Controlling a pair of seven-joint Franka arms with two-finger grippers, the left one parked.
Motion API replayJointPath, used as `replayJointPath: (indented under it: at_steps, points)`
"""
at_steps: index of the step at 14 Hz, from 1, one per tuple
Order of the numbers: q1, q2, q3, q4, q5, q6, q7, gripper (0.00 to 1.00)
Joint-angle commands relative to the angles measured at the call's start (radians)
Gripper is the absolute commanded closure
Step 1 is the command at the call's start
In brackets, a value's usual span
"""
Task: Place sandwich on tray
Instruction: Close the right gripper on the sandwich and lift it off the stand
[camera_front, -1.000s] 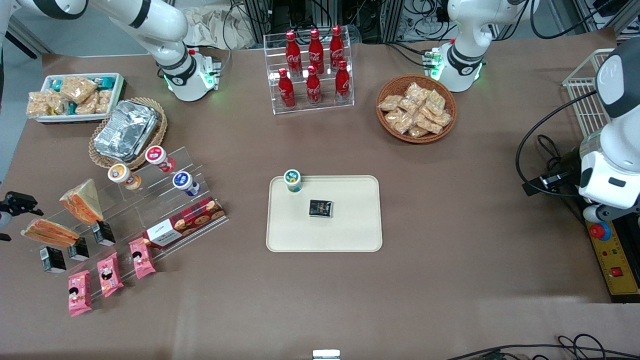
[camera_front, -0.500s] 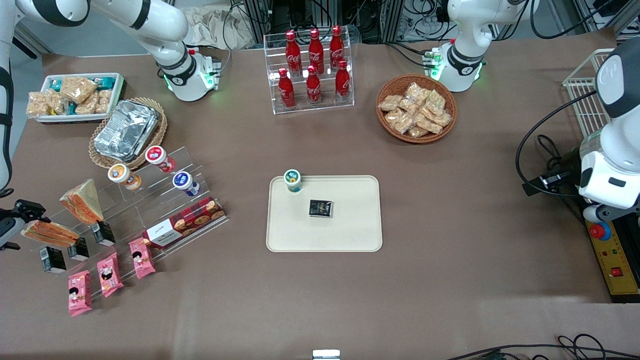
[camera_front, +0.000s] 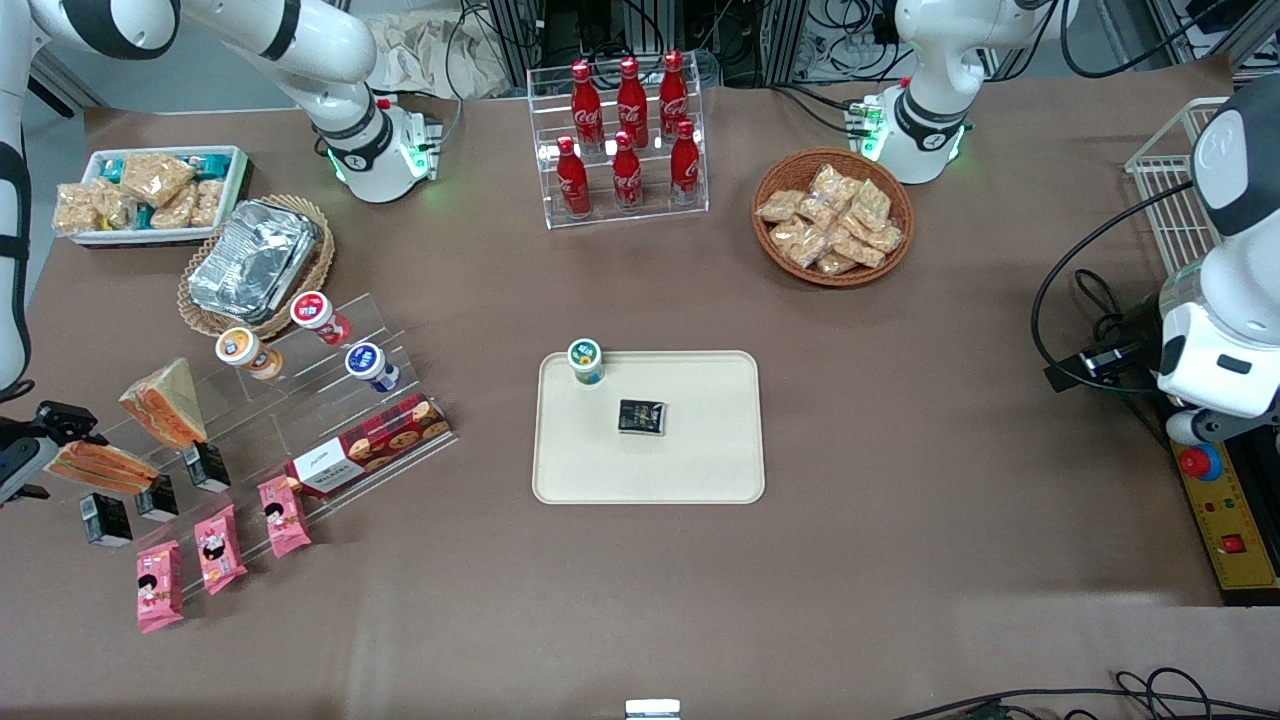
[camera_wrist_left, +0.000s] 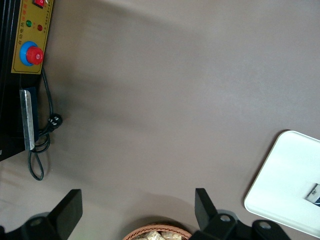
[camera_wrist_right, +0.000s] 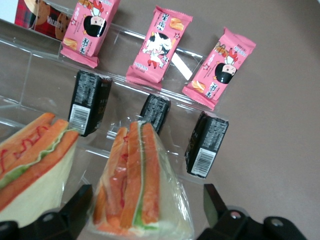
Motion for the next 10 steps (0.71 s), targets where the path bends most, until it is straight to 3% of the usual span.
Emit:
replayJointPath:
  at_steps: [1, 3, 5, 6, 9, 10]
  points:
    - [-0.007, 0.010, 0.005, 0.003, -0.010, 0.006, -0.013, 0.18]
    - [-0.010, 0.014, 0.005, 0.005, -0.010, 0.005, -0.018, 0.31]
    - [-0.011, 0.014, 0.004, 0.009, -0.008, 0.000, -0.041, 0.64]
    - [-0.011, 0.013, 0.004, 0.014, -0.011, -0.006, -0.042, 0.72]
    - [-0.005, 0.003, 0.002, 0.047, -0.014, -0.058, -0.048, 0.93]
    - [-0.004, 0.002, 0.002, 0.070, -0.014, -0.091, -0.048, 0.93]
